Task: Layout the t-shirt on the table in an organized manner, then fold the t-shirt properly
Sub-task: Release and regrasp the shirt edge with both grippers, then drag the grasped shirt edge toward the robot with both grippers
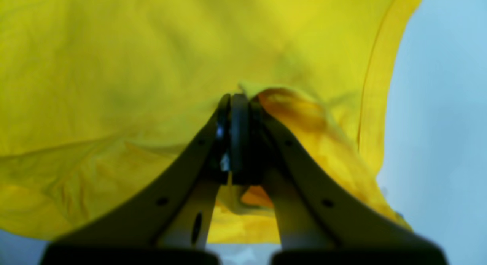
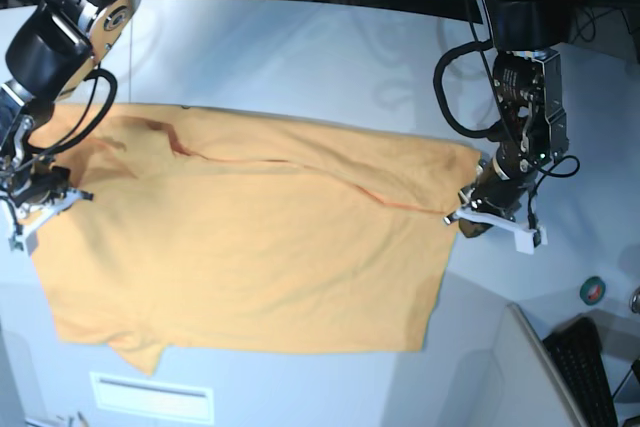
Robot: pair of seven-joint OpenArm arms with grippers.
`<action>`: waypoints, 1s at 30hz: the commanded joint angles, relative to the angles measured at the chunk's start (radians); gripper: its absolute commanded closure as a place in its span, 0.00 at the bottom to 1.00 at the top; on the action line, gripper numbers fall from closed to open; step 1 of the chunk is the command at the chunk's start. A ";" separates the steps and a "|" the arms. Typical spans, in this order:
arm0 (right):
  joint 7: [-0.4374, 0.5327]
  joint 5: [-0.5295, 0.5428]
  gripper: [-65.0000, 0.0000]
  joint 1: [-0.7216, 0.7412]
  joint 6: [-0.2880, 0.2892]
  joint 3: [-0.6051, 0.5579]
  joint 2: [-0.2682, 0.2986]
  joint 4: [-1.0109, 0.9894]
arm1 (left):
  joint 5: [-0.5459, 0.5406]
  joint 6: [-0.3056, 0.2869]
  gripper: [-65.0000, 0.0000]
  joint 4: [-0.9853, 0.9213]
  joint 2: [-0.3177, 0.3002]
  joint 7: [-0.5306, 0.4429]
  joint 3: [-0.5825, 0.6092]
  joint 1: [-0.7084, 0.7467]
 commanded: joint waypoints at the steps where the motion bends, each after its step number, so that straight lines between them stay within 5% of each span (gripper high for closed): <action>1: 0.025 0.012 1.00 0.026 -0.001 -0.001 0.015 0.009 | -0.012 -0.012 1.00 0.018 -0.004 -0.018 0.012 -0.025; 11: 0.032 0.012 1.00 0.027 -0.001 0.000 0.015 0.009 | -0.014 -0.012 1.00 0.018 -0.006 -0.020 0.018 -0.028; 13: 0.032 0.015 0.79 0.027 -0.001 0.013 0.027 0.010 | -0.014 -0.012 1.00 0.018 -0.006 -0.020 0.017 -0.031; 14: 0.034 0.015 0.67 0.027 -0.001 0.036 0.027 0.010 | -0.014 -0.012 0.96 0.018 -0.006 -0.020 0.017 -0.039; 16: 0.045 0.015 0.52 0.029 -0.001 0.097 0.024 0.035 | -0.014 -0.012 0.67 0.018 -0.006 -0.020 0.017 -0.046; 18: 0.075 0.015 0.51 0.026 -0.001 0.146 0.019 0.082 | -0.014 -0.012 0.41 0.024 -0.007 -0.023 0.004 -0.048; 21: 0.080 0.015 0.51 -0.002 0.000 0.171 0.021 0.151 | -0.018 -0.014 0.14 0.064 0.000 -0.037 -0.072 -0.037; 26: 0.081 0.016 0.50 -0.108 0.000 0.174 -0.016 0.308 | -0.018 -0.017 0.09 0.215 0.005 -0.047 -0.095 0.104; 30: 0.080 0.071 0.49 -0.162 0.000 0.304 -0.093 0.388 | -0.020 -0.017 0.09 0.215 0.025 -0.052 -0.112 0.204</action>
